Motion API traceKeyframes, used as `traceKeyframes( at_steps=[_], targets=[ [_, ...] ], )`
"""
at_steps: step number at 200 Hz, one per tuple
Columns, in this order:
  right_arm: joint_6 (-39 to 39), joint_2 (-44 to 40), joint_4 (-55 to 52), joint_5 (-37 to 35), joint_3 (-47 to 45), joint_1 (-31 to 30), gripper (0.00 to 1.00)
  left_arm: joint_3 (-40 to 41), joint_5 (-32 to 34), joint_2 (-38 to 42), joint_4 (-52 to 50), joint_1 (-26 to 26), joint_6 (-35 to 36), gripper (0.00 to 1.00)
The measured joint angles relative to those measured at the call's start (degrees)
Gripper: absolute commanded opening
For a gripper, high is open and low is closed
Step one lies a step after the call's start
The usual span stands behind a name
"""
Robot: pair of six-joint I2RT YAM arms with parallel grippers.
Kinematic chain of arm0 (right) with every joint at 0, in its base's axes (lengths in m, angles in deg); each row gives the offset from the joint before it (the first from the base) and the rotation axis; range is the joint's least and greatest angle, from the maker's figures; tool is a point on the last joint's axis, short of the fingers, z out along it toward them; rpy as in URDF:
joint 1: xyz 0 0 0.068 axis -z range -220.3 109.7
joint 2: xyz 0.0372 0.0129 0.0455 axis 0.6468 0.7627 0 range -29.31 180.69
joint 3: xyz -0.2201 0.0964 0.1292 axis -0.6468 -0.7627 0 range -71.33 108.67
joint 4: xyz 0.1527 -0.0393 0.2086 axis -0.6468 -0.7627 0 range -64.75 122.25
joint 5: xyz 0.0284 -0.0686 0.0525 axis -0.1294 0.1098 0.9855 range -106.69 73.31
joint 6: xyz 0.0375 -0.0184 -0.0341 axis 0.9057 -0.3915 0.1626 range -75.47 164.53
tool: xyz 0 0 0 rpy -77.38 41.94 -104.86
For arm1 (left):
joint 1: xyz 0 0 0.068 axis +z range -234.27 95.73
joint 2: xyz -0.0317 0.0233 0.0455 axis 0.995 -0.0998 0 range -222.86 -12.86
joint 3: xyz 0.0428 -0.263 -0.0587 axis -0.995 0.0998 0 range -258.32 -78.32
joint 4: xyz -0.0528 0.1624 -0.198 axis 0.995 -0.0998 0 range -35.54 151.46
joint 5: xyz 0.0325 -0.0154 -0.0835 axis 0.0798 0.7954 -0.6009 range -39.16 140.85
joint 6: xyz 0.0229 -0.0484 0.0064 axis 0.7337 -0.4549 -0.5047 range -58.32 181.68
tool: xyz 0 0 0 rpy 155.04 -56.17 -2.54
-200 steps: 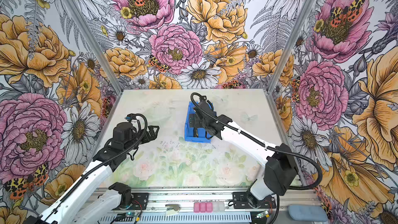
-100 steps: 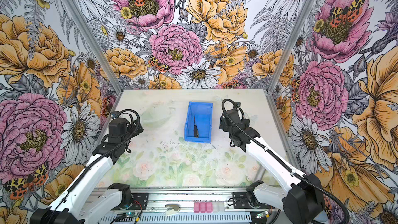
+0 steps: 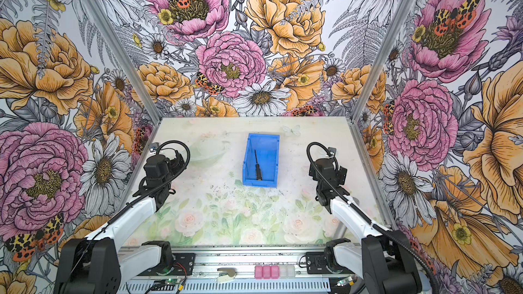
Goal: Put the screwdriver in the bin
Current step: Reset both arms
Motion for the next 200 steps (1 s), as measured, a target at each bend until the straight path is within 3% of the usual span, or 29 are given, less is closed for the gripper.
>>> traceKeyframes(
  at_steps=[40,80,151,200],
  targets=[
    [-4.61,9.20,12.35,7.74,0.24,6.67,1.00,2.80,-0.50,-5.18,11.26,0.13,4.04,0.99],
    [-6.10,18.32,20.90,14.58,1.66,9.03,1.00,4.46,-4.68,-10.49,21.75,2.32,4.55,0.99],
    [-6.91,19.23,34.40,17.66,-3.89,9.29,1.00,7.91,-11.10,-22.23,36.54,2.36,6.47,0.99],
    [-6.99,20.22,38.01,17.64,-5.18,9.25,0.99,7.89,-11.69,-23.19,38.82,2.34,6.67,0.99]
  ],
)
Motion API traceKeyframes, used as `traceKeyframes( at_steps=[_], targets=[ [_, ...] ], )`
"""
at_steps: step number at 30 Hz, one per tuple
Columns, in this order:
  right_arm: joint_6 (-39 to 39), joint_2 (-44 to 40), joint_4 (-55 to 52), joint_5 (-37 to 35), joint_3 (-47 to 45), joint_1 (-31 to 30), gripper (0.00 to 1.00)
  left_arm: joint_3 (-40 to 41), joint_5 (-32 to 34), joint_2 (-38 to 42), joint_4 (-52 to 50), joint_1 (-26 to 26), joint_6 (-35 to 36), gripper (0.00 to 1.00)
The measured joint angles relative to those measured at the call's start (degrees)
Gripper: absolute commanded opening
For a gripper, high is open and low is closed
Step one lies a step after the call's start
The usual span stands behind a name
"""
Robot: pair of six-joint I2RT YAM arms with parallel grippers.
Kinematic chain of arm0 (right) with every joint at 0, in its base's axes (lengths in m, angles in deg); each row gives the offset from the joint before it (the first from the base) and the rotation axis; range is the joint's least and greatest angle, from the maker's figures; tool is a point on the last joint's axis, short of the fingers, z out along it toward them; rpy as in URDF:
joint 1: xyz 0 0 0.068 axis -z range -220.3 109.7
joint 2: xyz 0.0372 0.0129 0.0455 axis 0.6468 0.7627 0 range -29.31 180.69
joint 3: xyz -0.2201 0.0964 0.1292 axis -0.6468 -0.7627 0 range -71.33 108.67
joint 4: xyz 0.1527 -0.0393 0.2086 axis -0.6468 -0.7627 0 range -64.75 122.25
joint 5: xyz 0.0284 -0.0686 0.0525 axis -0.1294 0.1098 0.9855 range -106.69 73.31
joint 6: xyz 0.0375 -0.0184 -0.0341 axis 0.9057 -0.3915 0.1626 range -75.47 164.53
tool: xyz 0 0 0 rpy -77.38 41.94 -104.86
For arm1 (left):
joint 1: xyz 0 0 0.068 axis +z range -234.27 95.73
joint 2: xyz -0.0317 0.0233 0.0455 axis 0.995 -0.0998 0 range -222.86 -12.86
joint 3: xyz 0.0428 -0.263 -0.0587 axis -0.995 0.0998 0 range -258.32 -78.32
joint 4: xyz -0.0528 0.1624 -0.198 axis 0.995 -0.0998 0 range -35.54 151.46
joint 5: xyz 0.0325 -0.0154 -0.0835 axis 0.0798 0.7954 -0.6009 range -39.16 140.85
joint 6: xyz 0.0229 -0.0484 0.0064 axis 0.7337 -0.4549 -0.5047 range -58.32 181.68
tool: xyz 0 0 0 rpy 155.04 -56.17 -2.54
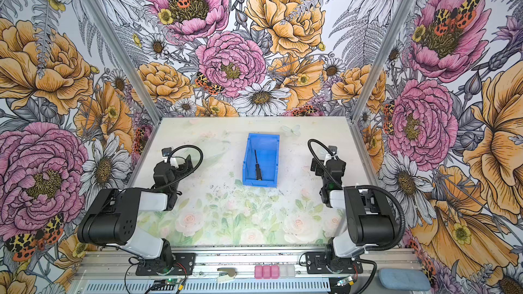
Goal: Put the screwdriver in the bin
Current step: Reset both arms
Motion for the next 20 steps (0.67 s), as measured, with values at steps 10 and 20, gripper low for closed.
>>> traceKeyframes(
  at_steps=[10,20],
  targets=[
    [-0.02,0.00,1.92,0.00,0.00,-0.02,1.00,0.00,0.00,-0.02,0.79,-0.26,0.42,0.99],
    [-0.04,0.00,2.05,0.04,-0.07,-0.02,0.99,0.00,0.00,-0.02,1.16,-0.26,0.42,0.99]
  ],
)
